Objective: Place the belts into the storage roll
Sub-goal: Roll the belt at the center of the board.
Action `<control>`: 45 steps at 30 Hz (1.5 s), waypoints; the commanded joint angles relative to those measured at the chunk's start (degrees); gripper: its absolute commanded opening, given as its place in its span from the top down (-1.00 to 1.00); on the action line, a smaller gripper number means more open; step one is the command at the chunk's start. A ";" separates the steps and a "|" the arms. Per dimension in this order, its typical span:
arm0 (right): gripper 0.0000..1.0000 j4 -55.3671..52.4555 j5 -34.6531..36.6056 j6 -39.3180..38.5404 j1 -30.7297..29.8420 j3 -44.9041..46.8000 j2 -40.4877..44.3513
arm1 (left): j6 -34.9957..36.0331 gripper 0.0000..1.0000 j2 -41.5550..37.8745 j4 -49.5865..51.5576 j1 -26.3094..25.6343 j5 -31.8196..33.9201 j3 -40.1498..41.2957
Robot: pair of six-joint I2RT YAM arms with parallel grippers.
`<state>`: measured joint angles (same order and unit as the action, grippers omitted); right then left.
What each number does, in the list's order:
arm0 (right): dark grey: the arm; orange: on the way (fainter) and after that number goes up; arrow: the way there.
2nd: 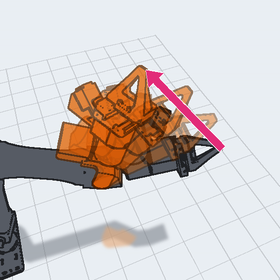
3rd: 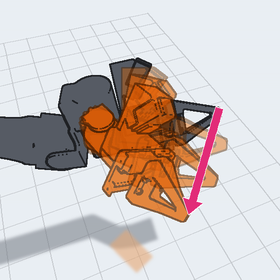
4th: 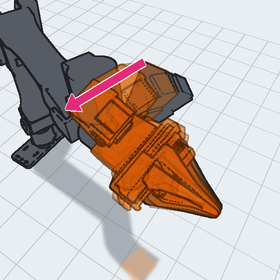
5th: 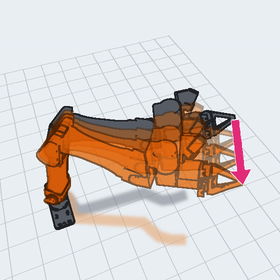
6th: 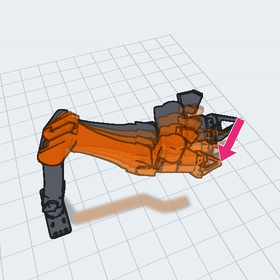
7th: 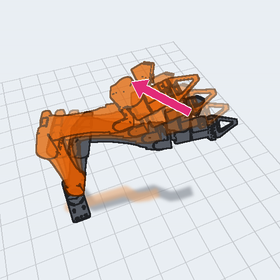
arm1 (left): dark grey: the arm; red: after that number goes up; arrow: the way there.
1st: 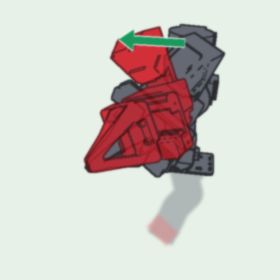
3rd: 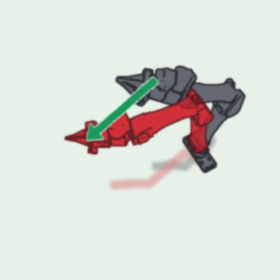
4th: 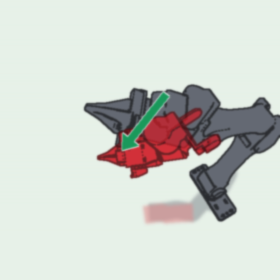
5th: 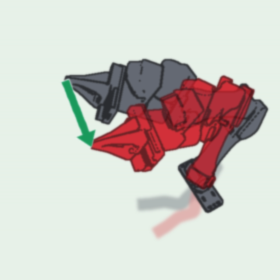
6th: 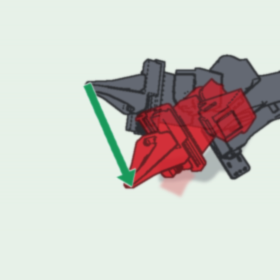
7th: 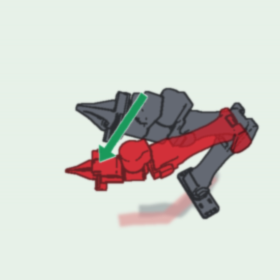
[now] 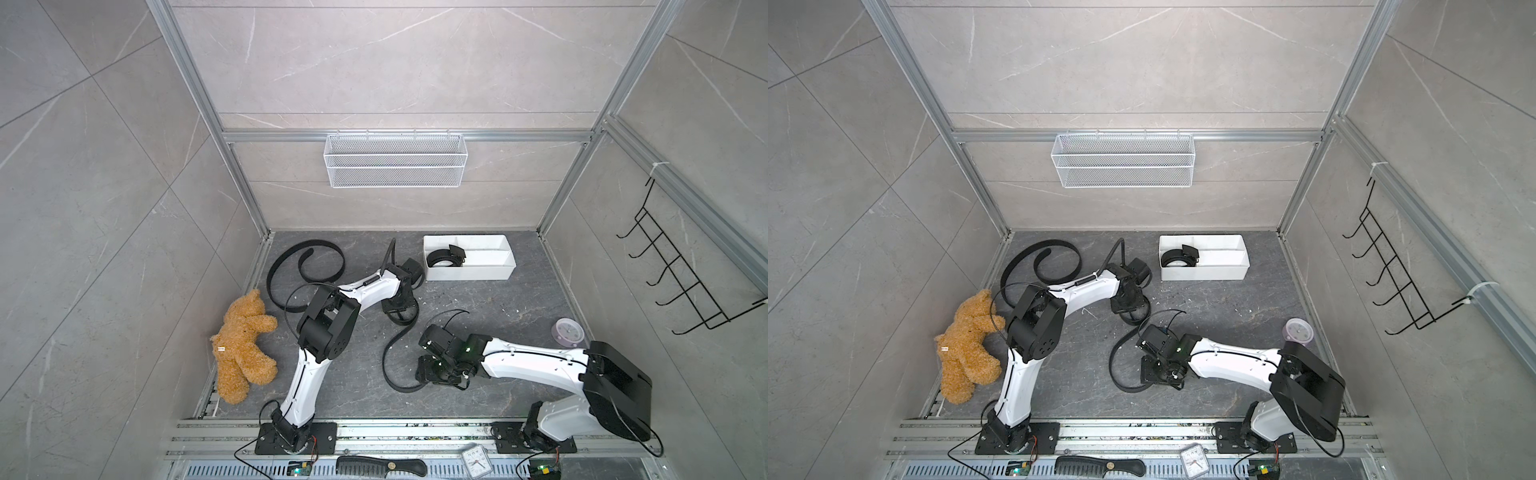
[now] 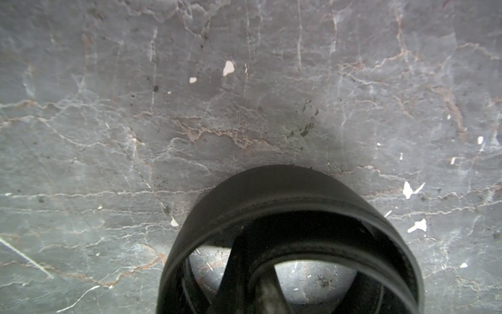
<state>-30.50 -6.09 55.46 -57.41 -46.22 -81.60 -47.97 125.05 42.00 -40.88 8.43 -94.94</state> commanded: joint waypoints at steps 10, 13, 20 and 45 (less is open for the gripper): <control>-0.66 -11.41 4.39 -11.99 8.89 -8.98 4.89 | -0.37 1.00 3.62 -6.11 -0.34 -4.86 5.68; -0.66 1.94 -0.34 -12.26 16.11 -6.48 1.09 | -0.46 1.00 3.49 -6.79 -0.33 -5.43 6.22; -0.64 18.11 -6.42 -11.59 20.51 -11.05 -13.74 | -0.89 1.00 2.80 -7.80 -0.31 -6.22 7.11; -0.12 21.00 -5.19 -11.72 24.77 -16.48 -27.12 | -1.06 1.00 2.87 -9.18 -0.29 -8.58 7.64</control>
<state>-5.96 -13.10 44.82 -32.64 -61.08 -106.87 -48.01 122.65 36.16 -40.23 5.65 -90.30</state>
